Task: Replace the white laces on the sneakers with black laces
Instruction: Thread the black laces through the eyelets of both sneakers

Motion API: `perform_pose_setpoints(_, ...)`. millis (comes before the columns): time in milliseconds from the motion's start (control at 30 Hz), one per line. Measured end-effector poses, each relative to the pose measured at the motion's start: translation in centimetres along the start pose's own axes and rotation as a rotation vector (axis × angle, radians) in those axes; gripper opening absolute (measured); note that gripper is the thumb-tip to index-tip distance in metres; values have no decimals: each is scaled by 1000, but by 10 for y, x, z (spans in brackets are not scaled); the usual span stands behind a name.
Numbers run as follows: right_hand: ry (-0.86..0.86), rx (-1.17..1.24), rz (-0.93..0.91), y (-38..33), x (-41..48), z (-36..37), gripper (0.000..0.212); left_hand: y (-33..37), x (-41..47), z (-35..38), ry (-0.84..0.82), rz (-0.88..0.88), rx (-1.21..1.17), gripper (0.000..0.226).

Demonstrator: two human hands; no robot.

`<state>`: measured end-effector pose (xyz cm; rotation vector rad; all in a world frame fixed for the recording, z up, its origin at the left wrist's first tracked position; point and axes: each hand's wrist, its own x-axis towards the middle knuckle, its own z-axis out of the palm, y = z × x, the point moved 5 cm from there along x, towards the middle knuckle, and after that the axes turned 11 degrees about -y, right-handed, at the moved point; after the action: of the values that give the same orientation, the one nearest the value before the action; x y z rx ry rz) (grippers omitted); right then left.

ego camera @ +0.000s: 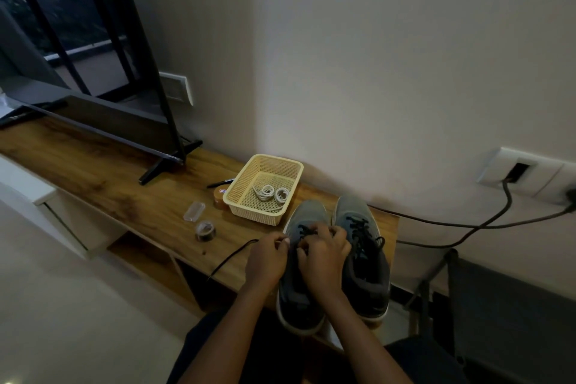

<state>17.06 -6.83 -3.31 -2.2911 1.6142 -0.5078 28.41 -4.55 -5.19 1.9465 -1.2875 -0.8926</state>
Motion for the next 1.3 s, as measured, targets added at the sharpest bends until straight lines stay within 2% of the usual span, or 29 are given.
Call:
perform_pose_setpoints(133,-154,26,109,18,4,-17,32,-2,2,0,-21,-20,-51,20)
perform_pose_setpoints(200,-186,23,146,28,-1,-30,28,-5,4,-2,-21,-30,-102,20)
perform_pose_setpoints(300,-199,-7,154,39,-12,-39,8,-9,9,-3,-72,-40,-167,16)
perform_pose_setpoints(400,-255,-90,109,39,-19,-35,17,-8,12,3,-180,-43,-191,10)
perform_pose_setpoints(533,-293,-163,108,36,-18,-29,14,-7,15,6,-203,-62,-204,4)
perform_pose_setpoints(767,-193,-76,79,34,-9,-33,5,-4,14,4,-106,-27,-126,24)
perform_pose_setpoints(900,-135,-180,53,26,-7,-24,13,-7,14,3,-46,-63,-175,20)
perform_pose_setpoints(1000,16,-168,25,16,-8,-22,8,-4,11,-1,-4,-82,-336,15)
perform_pose_setpoints(1133,8,-86,71,16,-10,-23,12,-1,6,-7,39,-68,-510,11)
perform_pose_setpoints(1200,59,-75,84,17,-12,-26,22,0,6,-8,35,-58,-513,10)
perform_pose_setpoints(1300,7,-128,113,19,-14,-21,18,-2,6,-12,60,-34,-446,5)
